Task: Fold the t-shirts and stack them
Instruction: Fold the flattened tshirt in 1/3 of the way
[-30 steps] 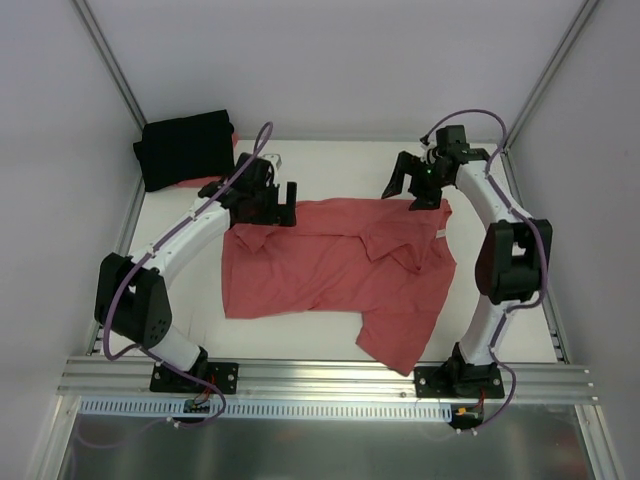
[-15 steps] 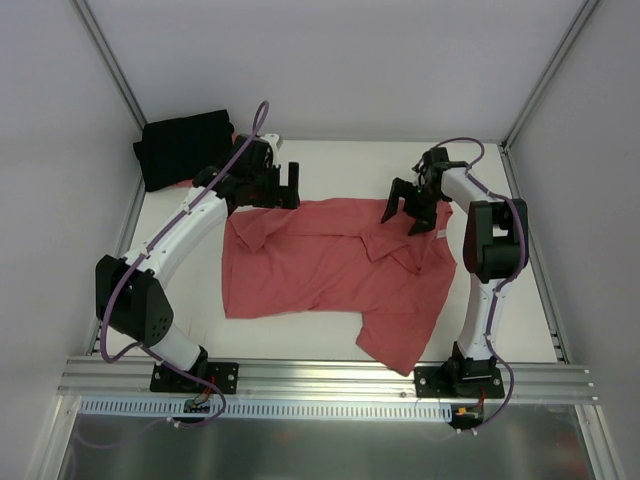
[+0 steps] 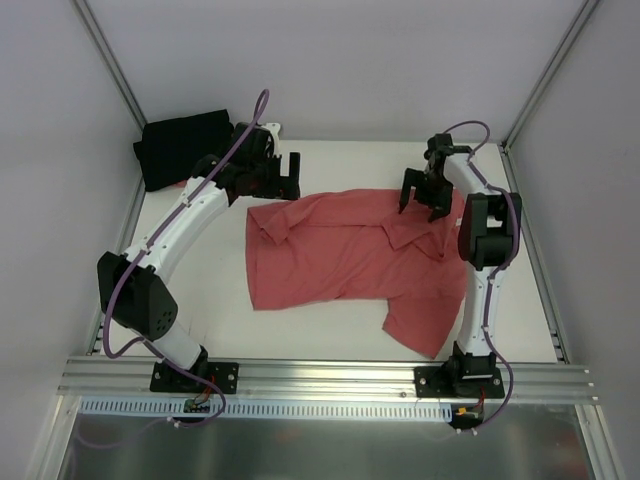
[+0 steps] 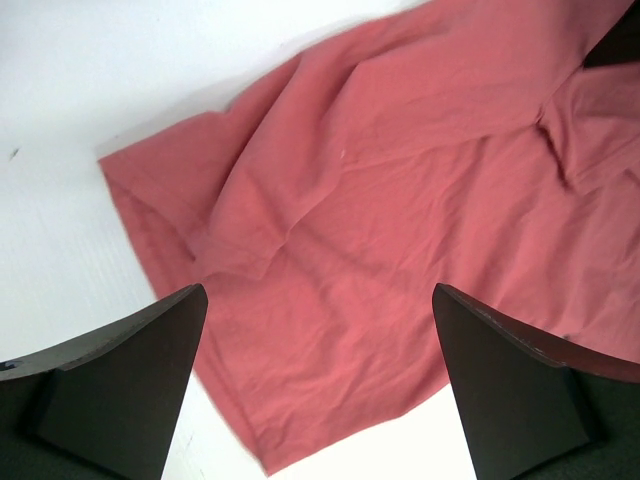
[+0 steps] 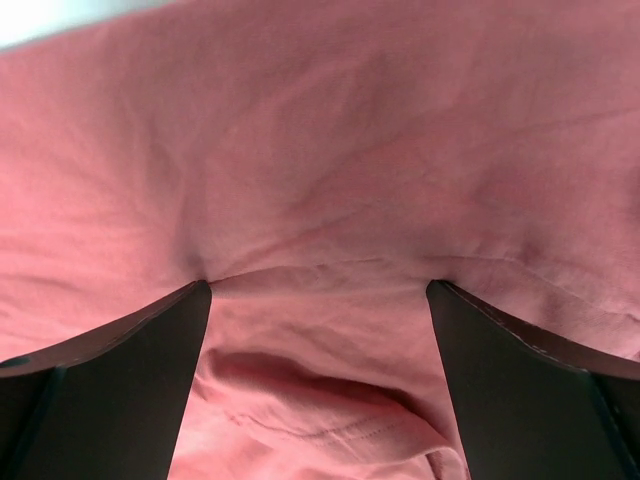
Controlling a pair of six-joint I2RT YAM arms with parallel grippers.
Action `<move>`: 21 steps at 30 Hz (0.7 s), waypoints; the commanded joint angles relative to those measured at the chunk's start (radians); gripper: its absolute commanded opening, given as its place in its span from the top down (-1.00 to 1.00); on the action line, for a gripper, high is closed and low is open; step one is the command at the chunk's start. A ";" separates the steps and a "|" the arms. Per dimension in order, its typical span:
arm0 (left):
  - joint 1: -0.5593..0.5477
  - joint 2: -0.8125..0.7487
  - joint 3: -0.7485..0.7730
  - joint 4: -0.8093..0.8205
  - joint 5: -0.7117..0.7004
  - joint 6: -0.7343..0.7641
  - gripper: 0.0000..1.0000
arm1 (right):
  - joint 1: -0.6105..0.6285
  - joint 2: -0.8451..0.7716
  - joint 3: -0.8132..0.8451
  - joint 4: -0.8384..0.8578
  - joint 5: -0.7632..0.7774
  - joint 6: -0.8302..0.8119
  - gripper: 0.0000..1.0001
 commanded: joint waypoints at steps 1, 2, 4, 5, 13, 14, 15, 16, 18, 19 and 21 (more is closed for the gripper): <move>0.016 0.004 0.029 -0.051 -0.017 0.017 -0.97 | -0.027 0.062 0.123 -0.036 0.073 -0.032 -0.93; 0.017 0.005 0.030 -0.056 -0.017 0.016 -0.97 | -0.033 0.077 0.146 -0.040 0.070 -0.029 -0.93; 0.016 0.010 0.033 -0.064 -0.016 0.014 -0.97 | -0.041 0.112 0.190 -0.037 0.048 -0.019 -0.93; 0.016 0.011 0.035 -0.067 -0.017 0.013 -0.97 | -0.044 0.123 0.202 -0.037 0.045 -0.018 -0.93; 0.017 0.053 -0.003 -0.073 -0.100 -0.009 -0.97 | -0.076 0.160 0.272 -0.008 -0.030 -0.006 -0.93; 0.019 0.056 -0.020 -0.055 -0.132 -0.012 -0.97 | -0.101 0.140 0.270 -0.004 -0.042 0.020 -0.93; 0.024 0.060 -0.046 -0.042 -0.166 -0.013 -0.97 | -0.106 0.127 0.266 0.004 -0.066 0.028 -0.93; 0.031 0.086 -0.049 -0.036 -0.157 -0.021 -0.97 | -0.109 0.111 0.258 0.010 -0.076 0.034 -0.93; 0.073 0.122 -0.037 -0.028 -0.058 -0.050 -0.98 | -0.113 0.056 0.249 0.016 -0.094 0.050 -0.93; 0.085 0.146 -0.040 -0.009 -0.024 -0.056 -0.97 | -0.113 0.035 0.239 0.024 -0.099 0.057 -0.93; 0.120 0.175 -0.066 0.086 0.111 -0.081 -0.97 | -0.113 -0.033 0.212 0.039 -0.131 0.082 -0.93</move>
